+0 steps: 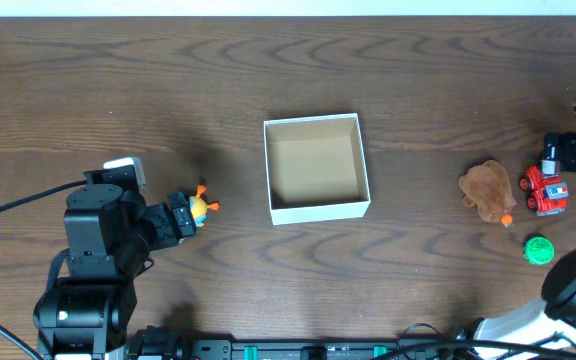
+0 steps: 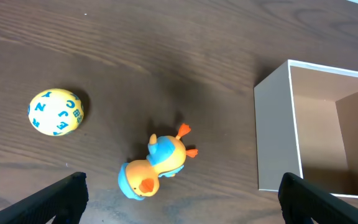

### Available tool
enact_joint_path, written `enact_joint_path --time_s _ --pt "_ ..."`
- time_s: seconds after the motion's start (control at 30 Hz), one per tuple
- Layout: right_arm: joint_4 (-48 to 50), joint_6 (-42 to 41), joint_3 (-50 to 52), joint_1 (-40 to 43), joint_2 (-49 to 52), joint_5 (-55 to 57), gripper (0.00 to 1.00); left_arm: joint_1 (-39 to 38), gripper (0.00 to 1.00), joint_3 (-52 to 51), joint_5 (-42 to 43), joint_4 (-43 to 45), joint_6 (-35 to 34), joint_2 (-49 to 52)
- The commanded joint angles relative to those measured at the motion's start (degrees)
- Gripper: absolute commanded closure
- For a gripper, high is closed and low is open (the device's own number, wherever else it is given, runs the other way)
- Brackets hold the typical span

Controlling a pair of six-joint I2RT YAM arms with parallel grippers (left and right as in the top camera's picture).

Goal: Pack container
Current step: 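Reach the right gripper to the red fire truck and grasp it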

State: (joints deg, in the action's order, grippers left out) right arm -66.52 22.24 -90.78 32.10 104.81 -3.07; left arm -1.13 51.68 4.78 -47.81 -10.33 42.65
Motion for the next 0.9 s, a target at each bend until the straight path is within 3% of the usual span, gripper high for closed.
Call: enact_joint_path --time_s 0.0,0.37,0.87 --pt "0.37 2.08 -0.17 0.63 2.51 0.04 0.01 0.20 0.02 1.16 0.61 -0.15 -0.07 -0.15" --pt "1.81 2.23 0.94 3.63 9.53 0.24 0.04 0.20 0.02 1.16 0.61 -0.13 -0.09 -0.04" --pt "8.26 2.32 6.45 5.05 10.12 0.13 0.04 0.20 0.02 1.16 0.61 -0.13 -0.09 -0.04"
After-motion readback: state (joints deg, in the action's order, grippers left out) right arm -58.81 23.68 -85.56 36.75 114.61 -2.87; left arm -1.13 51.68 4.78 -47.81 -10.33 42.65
